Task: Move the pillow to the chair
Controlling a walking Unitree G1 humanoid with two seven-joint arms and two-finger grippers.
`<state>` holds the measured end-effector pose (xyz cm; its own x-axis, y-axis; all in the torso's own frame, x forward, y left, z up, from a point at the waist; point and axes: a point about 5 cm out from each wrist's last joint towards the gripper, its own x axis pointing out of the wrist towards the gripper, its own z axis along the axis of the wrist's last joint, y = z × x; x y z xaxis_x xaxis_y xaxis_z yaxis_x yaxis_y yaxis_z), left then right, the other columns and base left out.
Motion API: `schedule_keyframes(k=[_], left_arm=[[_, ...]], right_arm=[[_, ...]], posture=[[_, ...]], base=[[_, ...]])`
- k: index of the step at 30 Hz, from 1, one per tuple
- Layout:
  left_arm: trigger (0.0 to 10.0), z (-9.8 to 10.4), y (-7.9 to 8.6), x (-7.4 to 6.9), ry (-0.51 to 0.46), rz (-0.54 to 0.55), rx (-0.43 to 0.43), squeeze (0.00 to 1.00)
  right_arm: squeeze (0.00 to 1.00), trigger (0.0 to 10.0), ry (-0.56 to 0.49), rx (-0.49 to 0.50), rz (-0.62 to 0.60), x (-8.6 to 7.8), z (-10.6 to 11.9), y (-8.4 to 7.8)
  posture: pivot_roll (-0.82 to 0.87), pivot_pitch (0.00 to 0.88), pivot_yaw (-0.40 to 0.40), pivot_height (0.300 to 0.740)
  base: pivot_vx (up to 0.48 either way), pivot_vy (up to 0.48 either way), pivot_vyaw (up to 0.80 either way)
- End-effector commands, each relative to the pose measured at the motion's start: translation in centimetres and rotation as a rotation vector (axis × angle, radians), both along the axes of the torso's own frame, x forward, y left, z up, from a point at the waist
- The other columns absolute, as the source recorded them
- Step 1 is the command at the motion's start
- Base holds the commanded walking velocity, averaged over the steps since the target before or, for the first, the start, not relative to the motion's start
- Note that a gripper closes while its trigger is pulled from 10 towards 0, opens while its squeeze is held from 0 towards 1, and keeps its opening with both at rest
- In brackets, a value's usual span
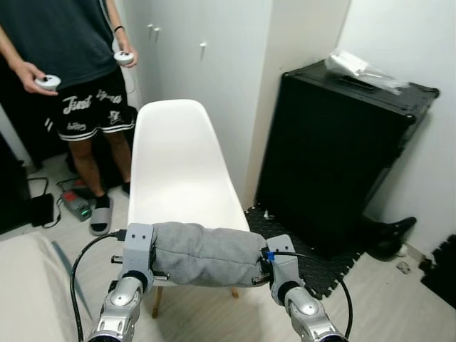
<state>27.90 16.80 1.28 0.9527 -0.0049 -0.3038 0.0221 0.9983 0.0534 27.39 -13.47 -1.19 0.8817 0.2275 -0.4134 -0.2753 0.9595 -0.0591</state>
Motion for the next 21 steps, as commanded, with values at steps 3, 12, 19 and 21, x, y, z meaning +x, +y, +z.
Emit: schedule_keyframes(k=[3, 12, 19, 21], left_arm=[[10.0, 0.51, -1.03, 0.28, -0.033, -0.018, -0.026, 0.00], [10.0, 0.51, -1.01, 0.25, -0.036, -0.001, -0.062, 0.00], [10.0, 0.58, -1.00, 0.29, -0.039, 0.000, -0.074, 0.00], [10.0, 0.57, -1.00, 0.29, -0.038, -0.001, -0.073, 0.00]], right_arm=[[0.00, 10.0, -0.041, 0.003, 0.034, 0.75, 0.87, 0.39], [0.00, 10.0, -0.038, 0.001, 0.036, 0.71, 0.84, 0.30], [0.00, 10.0, -0.040, 0.001, 0.033, 0.73, 0.86, 0.17], [0.00, 10.0, -0.041, 0.001, 0.033, 0.74, 0.88, 0.15]], posture=[[-0.02, 0.032, -0.016, 0.740], [-0.02, 0.035, -0.020, 0.740], [-0.02, 0.034, -0.022, 0.740], [-0.02, 0.034, -0.021, 0.740]], base=[[0.000, 0.000, 0.00], [0.000, 0.000, 0.00], [0.289, 0.000, 0.00], [0.307, 0.000, 0.00]])
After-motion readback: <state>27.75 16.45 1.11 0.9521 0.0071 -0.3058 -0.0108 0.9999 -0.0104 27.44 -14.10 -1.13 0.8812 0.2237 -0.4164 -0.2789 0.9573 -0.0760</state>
